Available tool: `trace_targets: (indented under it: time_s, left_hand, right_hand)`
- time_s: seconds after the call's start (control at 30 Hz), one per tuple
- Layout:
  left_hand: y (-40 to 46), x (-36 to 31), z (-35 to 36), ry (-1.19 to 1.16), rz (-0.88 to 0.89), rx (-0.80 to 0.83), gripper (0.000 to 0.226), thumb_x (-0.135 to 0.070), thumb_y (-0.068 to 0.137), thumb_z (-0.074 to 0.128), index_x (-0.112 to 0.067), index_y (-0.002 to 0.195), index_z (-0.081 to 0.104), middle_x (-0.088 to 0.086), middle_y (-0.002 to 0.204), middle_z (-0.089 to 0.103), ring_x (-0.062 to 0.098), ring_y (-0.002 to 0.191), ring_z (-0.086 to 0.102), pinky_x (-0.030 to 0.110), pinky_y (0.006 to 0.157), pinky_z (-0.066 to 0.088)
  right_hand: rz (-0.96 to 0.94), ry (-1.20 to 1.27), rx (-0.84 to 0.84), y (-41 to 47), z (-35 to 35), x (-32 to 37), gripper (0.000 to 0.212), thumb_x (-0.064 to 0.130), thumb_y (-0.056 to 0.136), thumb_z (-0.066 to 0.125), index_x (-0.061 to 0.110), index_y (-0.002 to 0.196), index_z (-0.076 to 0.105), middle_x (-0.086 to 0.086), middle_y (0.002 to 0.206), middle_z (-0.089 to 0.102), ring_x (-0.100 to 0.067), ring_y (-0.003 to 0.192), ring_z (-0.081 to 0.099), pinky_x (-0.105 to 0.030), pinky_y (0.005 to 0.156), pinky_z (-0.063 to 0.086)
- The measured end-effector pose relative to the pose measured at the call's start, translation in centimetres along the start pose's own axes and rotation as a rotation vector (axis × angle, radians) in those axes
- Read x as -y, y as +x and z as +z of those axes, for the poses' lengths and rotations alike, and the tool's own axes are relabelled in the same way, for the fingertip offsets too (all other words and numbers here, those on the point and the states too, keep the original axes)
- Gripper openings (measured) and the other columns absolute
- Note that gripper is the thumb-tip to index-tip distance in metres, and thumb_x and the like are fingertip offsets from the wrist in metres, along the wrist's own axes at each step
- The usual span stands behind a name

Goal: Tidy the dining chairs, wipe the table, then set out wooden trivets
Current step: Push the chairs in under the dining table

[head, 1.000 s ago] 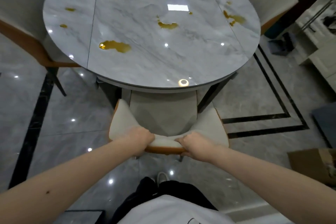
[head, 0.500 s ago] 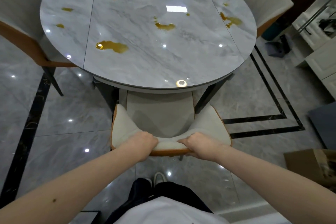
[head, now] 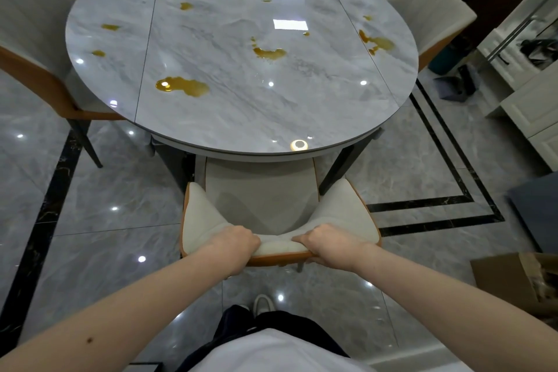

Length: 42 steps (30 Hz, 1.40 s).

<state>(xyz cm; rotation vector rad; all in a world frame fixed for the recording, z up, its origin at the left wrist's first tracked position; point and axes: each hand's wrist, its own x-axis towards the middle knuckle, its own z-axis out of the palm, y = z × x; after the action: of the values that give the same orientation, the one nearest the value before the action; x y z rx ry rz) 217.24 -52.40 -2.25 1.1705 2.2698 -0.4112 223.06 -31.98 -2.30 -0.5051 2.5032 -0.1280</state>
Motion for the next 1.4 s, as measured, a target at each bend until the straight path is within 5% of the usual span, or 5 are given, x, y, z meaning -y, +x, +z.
trace_targets:
  time_s: [0.33, 0.83, 1.4]
  left_hand:
    - [0.3, -0.3, -0.1, -0.002, 0.0, 0.004, 0.044, -0.025, 0.08, 0.071, -0.018, 0.119, 0.053, 0.005, 0.113, 0.061, 0.024, 0.103, 0.058, 0.033, 0.087, 0.048]
    - [-0.2, -0.5, -1.4, -0.028, 0.014, 0.022, 0.038, -0.024, 0.089, 0.059, -0.016, 0.125, 0.05, 0.007, 0.119, 0.059, 0.024, 0.109, 0.056, 0.034, 0.092, 0.047]
    - [-0.4, -1.3, -1.7, -0.023, -0.016, 0.057, 0.04, -0.02, 0.088, 0.061, -0.015, 0.125, 0.05, 0.008, 0.118, 0.059, 0.024, 0.108, 0.057, 0.032, 0.087, 0.046]
  right_hand:
    - [0.01, 0.016, -0.013, -0.4, -0.1, -0.4, 0.043, 0.023, 0.087, 0.063, 0.021, 0.129, 0.053, -0.004, 0.107, 0.068, -0.023, 0.1, 0.063, -0.035, 0.088, 0.05]
    - [-0.013, 0.045, -0.091, -1.5, 1.2, -2.1, 0.055, 0.035, 0.088, 0.063, 0.021, 0.137, 0.042, -0.002, 0.133, 0.056, -0.02, 0.121, 0.052, -0.033, 0.101, 0.042]
    - [-0.01, 0.036, -0.091, -1.8, 1.5, -2.4, 0.053, 0.031, 0.09, 0.062, 0.023, 0.138, 0.042, -0.001, 0.133, 0.057, -0.02, 0.12, 0.053, -0.033, 0.102, 0.042]
